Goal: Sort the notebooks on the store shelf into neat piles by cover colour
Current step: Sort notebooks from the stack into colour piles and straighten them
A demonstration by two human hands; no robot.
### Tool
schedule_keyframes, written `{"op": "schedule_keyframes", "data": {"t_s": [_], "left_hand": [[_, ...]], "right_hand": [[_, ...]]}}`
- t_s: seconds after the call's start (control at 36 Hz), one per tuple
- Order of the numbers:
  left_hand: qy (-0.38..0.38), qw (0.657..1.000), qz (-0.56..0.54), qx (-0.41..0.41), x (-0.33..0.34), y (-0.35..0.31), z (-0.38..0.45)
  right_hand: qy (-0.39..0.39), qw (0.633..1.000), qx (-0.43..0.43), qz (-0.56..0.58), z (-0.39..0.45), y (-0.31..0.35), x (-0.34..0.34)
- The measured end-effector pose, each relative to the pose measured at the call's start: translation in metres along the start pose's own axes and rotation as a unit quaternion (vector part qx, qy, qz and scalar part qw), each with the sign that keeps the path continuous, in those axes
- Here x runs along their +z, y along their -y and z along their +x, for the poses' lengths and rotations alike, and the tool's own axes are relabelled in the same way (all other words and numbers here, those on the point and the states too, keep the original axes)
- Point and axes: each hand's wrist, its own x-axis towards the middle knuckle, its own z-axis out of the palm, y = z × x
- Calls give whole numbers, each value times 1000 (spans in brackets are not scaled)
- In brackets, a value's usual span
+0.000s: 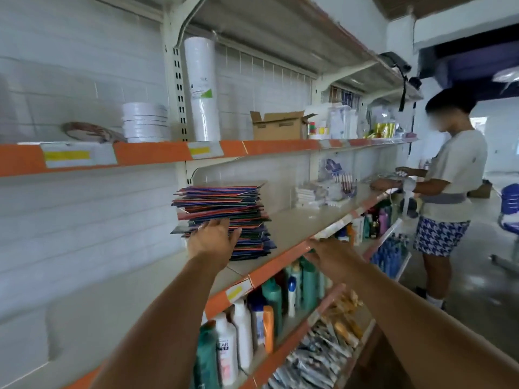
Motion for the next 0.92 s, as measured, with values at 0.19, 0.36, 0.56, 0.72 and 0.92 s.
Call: {"op": "schedule_keyframes", "data": {"t_s": [0.19, 0.36, 0.56, 0.72, 0.92], "left_hand": [[-47, 999, -9, 11, 5, -6, 60], [-75, 997, 2, 17, 14, -17, 99], [-49, 998, 37, 13, 14, -51, 136], [8, 997, 68, -30, 21, -74, 158], [10, 992, 81, -96, 28, -86, 164]], "right_hand": [[-10, 999, -30, -2, 74, -8, -14], [-39, 998, -47, 16, 124, -6, -11], [-91, 989, -108, 37, 175, -15, -10], [-115, 978, -169, 47, 213, -23, -13], [-116, 965, -228, 58, 244, -35, -13]]}}
